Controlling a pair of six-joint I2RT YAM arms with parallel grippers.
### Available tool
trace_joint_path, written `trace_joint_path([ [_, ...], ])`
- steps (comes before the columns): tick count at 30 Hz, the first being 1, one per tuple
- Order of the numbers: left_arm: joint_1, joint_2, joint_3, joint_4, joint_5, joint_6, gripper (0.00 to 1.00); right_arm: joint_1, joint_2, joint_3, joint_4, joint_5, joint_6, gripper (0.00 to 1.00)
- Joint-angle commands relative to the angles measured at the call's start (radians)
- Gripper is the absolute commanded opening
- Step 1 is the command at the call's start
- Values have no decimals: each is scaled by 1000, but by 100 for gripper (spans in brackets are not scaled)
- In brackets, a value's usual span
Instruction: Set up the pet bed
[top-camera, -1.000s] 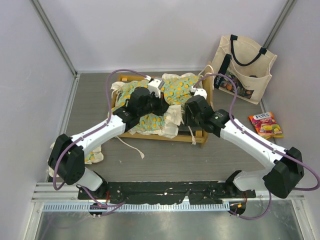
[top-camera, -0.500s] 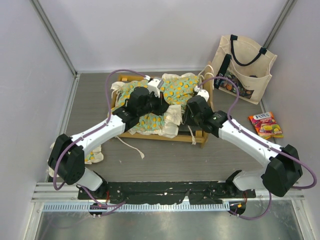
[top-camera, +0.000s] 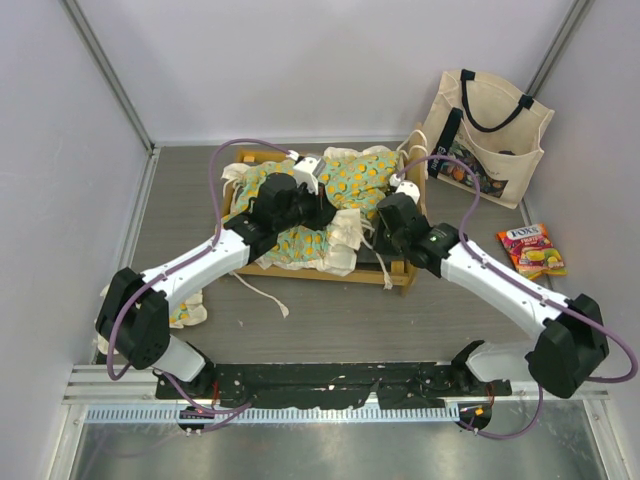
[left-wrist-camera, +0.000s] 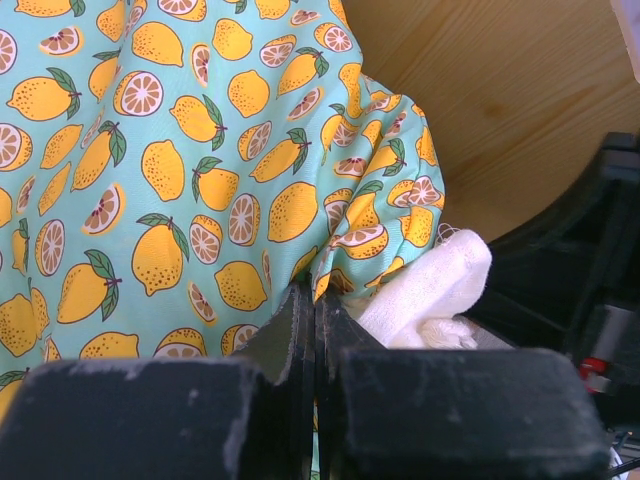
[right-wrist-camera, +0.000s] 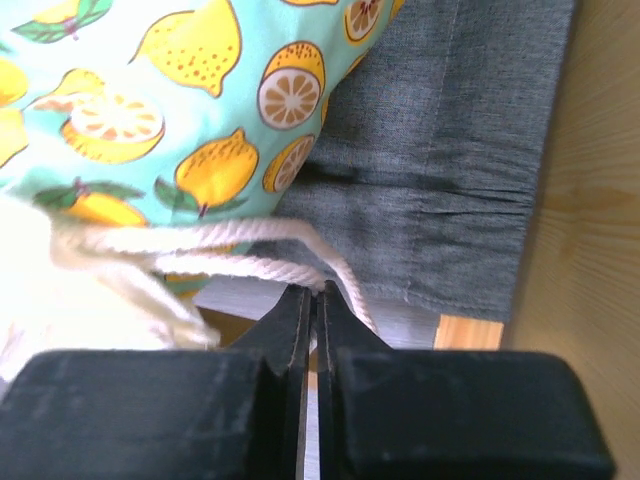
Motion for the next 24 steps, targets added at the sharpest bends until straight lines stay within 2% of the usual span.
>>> trace_joint_path([
  [1,16,-11,3,46,9,-3,0,-1,-119,33,-44,-47,-130,1],
  [8,23,-4,9,35,15,10,0,-2,-219,42,-160,-231,-246,1],
  [13,26,-1,12,27,23,19,0,-4,-278,100,-251,-174,-294,1],
  [17,28,8,24,15,31,25,0,-2,-305,128,-266,-350,-358,2],
  [21,29,12,30,18,31,27,0,-1,-250,157,-338,-576,-417,2],
  [24,29,18,33,18,31,27,0,9,-214,114,-355,-671,-443,2],
])
